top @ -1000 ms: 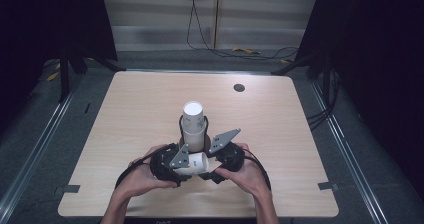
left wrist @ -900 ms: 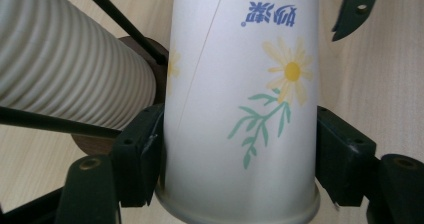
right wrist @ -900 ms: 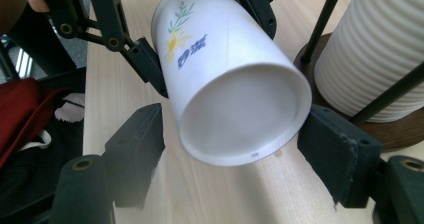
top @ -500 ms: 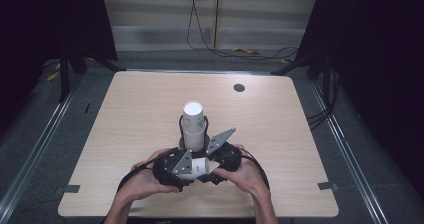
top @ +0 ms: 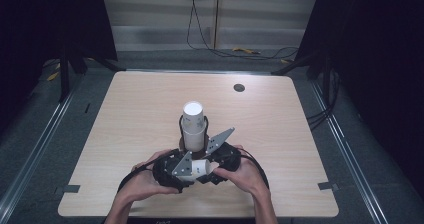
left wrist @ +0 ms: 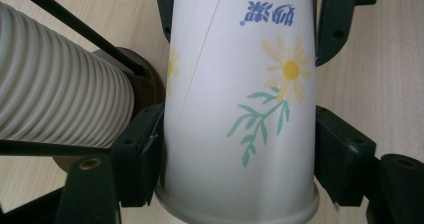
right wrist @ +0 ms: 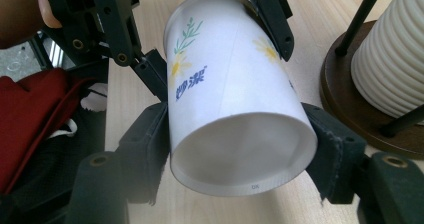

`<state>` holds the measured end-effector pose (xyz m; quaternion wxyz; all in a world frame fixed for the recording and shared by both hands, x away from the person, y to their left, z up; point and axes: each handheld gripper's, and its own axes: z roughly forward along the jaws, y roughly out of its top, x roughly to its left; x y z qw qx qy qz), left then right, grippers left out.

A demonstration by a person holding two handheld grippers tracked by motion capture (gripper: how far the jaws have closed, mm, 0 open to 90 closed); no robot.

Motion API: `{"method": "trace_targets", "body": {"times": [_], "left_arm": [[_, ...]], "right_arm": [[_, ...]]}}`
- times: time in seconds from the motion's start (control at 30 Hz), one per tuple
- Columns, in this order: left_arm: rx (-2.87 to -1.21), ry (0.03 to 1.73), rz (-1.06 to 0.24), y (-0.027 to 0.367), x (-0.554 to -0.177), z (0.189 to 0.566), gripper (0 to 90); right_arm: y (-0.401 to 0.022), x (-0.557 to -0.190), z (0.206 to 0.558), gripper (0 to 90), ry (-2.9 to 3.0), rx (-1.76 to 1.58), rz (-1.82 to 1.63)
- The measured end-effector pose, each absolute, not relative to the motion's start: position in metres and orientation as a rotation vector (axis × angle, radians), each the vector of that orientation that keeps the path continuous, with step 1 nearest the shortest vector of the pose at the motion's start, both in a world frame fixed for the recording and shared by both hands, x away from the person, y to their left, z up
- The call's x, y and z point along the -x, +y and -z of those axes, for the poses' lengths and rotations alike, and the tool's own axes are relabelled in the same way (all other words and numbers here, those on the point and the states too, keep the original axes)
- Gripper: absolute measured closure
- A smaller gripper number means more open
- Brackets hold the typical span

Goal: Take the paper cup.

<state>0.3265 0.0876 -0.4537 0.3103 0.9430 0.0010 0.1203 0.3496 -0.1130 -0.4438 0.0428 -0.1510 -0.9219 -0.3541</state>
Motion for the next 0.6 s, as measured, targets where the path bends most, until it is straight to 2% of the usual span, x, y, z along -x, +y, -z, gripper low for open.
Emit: {"method": "trace_targets", "body": {"times": [0.27,0.6], "left_arm": [[-2.423,0.008,-0.289,0.093,-0.328,0.455,26.0],[-2.298,0.079,-0.234,0.100,-0.330,0.454,16.0]], "right_arm": [[-0.116,-0.349,0.441,36.0,-2.806,0.453,1.096],[-0.122,-0.348,0.442,36.6,-2.801,0.469,1.128]]}}
